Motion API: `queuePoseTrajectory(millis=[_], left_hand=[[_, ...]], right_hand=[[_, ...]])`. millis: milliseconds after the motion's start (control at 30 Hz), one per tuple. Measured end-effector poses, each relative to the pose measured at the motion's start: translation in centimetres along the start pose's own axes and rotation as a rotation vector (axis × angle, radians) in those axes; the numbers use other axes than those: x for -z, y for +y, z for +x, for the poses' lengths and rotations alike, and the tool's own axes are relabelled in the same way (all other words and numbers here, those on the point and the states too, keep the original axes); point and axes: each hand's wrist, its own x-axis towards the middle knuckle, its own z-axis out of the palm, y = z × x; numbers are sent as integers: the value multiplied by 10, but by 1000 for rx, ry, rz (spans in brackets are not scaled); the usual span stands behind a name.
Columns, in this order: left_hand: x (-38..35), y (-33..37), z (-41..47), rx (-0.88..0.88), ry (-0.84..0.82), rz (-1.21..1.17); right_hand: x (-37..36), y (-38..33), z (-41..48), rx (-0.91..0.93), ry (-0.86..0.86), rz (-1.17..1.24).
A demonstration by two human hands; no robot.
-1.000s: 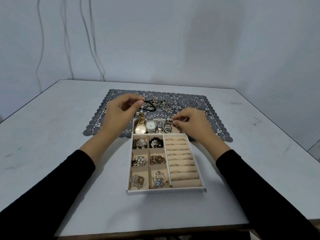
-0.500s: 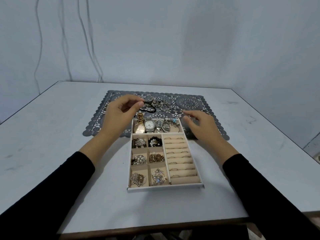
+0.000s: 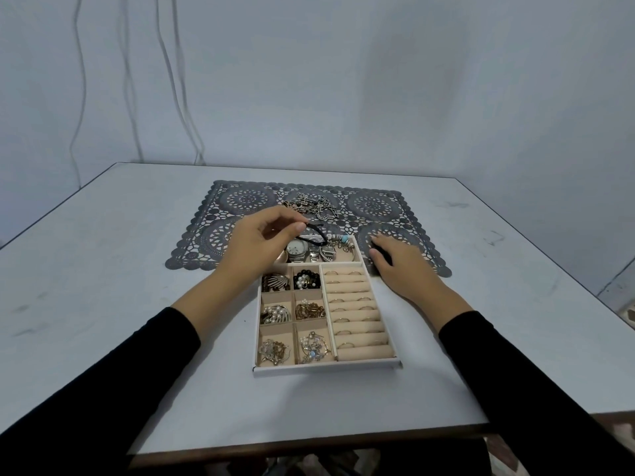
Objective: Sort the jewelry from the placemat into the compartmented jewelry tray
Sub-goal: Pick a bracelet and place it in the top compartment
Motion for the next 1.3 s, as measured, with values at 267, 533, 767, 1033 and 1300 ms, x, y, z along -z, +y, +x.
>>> queuePoseTrajectory(millis=[267,533,767,1033,1300], left_hand=[[4,-3,-6,81,-73,-26],[36,-6,7,-342,-275,602],[42,-6,11,-421,-339,679],[45,-1,9,-427,-382,670],[42,-7,9,-391,-345,649]], right_hand=[[2,-2,-1,1,5,-3],[2,-2,0,8,7,5],[2,-2,-1,5,18,10],[2,-2,-1,-2,14,21],[3,-3,-1,-4,7,16]])
